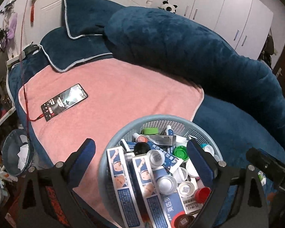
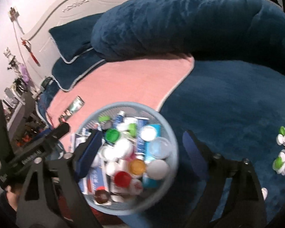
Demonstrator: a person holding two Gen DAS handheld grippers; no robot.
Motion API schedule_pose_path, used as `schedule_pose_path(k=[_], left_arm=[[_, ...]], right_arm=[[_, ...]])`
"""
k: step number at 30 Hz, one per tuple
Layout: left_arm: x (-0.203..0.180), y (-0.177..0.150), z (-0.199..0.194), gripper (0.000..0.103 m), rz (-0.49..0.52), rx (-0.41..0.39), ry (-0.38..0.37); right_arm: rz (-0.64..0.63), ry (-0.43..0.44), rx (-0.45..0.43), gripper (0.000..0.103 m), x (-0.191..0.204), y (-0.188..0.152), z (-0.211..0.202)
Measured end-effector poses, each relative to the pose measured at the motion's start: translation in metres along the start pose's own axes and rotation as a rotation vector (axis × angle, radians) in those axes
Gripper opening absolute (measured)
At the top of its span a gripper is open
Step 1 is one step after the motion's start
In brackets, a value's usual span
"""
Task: Organize objects
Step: 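Carry both caps over the mesh basket and open both grippers, then move both grippers back toward the remaining white caps on the bed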
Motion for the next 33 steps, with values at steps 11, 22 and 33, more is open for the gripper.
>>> schedule_pose_path(k=[11,22,33], left_arm=[[-0.042,-0.007,-0.008,0.097,0.120,0.003,-0.016],[-0.120,-0.014,-0.019,0.097,0.249,-0.002,-0.089],[-0.227,-0.052,-0.026,0.097,0.358,0.054,-0.250]], right_arm=[[-0.003,-0.137,-0.040,0.103,-0.065,-0.001,-0.033],[0.049,-0.210,-0.057,0.103,-0.141,-0.011,-0.081],[0.141,-0.312,-0.055,0.103,-0.247,-0.038,-0.129]])
Point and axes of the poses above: each gripper's, at about its wrist camera, not at the fingertips, and z roughly the way its jaws point, x to its left, y to its top, the point moved 10 cm from there along z, roughly the way its jaws point, and after that the axes turned 9 degrees about -x, right-handed, at the moved point
